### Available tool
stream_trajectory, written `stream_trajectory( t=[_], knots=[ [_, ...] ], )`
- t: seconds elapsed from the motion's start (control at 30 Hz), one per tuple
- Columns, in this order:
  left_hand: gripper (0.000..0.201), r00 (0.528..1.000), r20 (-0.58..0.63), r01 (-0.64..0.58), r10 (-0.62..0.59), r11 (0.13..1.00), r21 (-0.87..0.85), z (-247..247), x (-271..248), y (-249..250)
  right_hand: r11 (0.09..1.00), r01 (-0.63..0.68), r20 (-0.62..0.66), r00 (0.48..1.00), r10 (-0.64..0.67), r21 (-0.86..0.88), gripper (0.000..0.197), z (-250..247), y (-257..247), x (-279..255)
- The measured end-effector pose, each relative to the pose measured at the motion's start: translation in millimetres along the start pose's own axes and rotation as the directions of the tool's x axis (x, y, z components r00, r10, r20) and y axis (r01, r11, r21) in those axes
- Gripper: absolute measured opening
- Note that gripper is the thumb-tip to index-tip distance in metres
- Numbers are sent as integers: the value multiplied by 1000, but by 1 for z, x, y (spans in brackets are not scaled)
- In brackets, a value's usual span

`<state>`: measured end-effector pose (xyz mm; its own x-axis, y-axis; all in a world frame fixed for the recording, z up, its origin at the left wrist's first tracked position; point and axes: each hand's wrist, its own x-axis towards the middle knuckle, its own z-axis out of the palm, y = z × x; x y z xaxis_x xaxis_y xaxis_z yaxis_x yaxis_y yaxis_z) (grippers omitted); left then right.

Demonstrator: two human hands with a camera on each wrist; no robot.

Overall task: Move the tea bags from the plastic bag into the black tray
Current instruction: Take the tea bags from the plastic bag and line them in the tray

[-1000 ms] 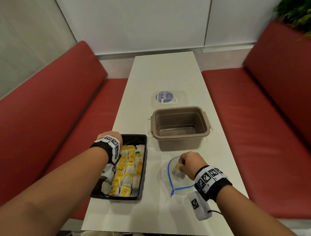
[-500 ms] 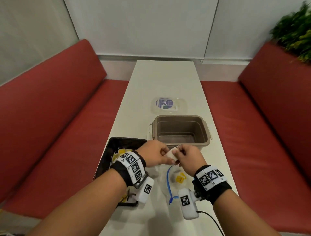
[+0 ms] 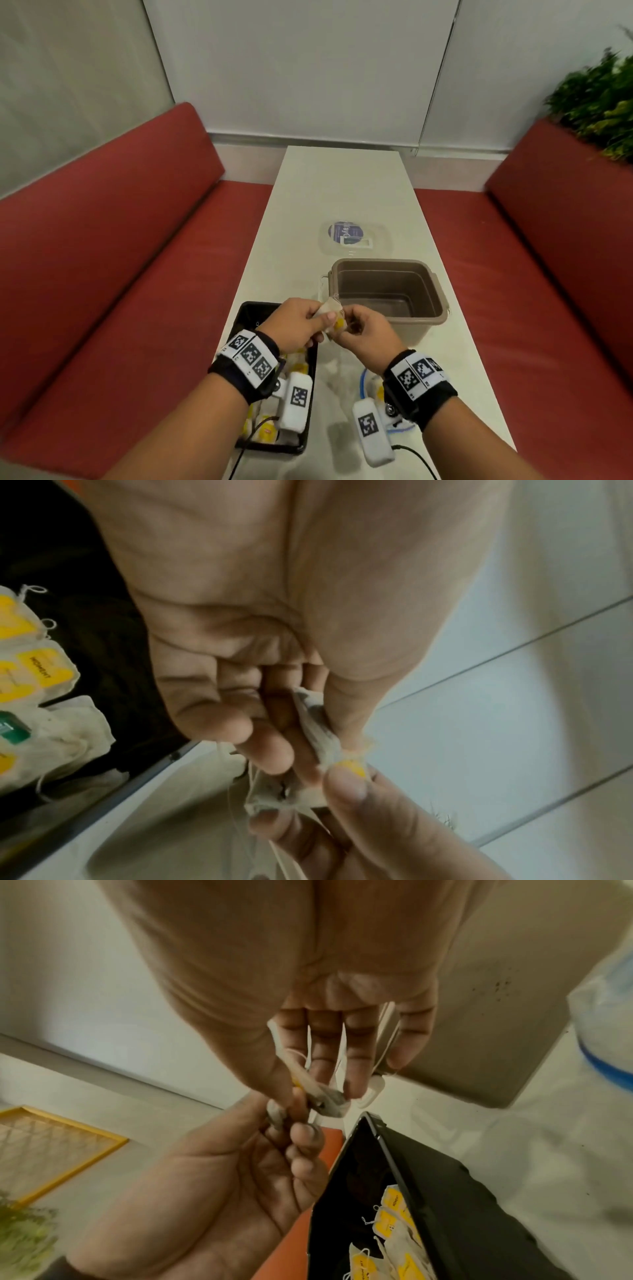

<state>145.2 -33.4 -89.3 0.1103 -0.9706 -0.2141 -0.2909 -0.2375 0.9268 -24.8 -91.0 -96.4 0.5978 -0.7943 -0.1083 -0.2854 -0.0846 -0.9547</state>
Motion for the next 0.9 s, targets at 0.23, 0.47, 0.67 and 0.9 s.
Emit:
stream_trajectory(
  t=[0.23,0.47,0.67,0.9],
  knots=[
    [19,989,-110,87,-101,988,-126,-29,3,-11,992,-37,-146,989,19,-124,5,18,8,21],
    [21,974,-159,225,-159,709,669,-52,10,-35,980,-99,-135,988,77,-170,7,16,18,16],
    [26,910,-118,287,-397,399,871,-40,39,-52,981,-97,-131,988,76,-165,10,15,28,8],
    [29,860,-136,304,-492,278,911,-38,52,-74,985,-103,-100,991,89,-138,6,9,31,-4]
  ],
)
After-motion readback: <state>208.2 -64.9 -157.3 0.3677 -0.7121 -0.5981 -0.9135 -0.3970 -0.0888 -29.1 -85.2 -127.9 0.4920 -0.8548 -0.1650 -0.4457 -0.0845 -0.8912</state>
